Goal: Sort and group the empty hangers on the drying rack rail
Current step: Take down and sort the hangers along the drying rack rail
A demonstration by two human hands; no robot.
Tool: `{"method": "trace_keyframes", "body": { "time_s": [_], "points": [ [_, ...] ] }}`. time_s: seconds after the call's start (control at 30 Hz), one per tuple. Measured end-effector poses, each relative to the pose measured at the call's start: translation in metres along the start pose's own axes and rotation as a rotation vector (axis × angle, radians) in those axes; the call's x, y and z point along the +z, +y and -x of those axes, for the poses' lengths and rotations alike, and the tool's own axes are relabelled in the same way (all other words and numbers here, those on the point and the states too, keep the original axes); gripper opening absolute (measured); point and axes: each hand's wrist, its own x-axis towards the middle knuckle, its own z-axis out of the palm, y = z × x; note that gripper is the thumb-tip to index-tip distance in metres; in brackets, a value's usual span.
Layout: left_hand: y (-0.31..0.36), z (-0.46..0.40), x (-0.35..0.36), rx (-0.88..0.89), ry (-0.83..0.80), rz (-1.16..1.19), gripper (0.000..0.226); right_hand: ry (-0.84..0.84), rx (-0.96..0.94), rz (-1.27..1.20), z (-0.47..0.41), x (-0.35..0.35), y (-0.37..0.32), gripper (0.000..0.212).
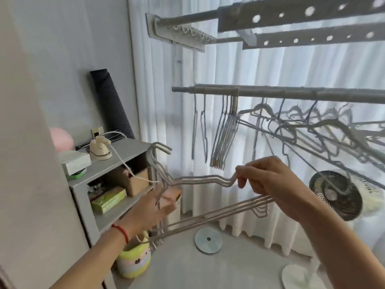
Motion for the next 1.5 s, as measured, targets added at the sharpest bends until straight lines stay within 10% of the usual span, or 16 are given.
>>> {"method": "trace_keyframes", "body": {
  "time_s": [0.37, 0.67, 1.5],
  "points": [
    [0.056, -0.011, -0.023, -0.142, -0.623, 1.21, 0.04, 0.307, -0.045, 0.387, -0.01, -0.07, 0.025, 0.042],
    [0.145, -0.042, -0.088, -0.153, -0.447, 1.199, 0.031, 0.656, -0.034, 0.369, -0.065, -0.081, 0.026, 0.034],
    [0.262, -0.259, 0.004, -0.32, -0.228, 1.003, 0.027, 0.555, 0.041, 0.34, -0.051, -0.081, 0.048, 0.03]
  ]
}}
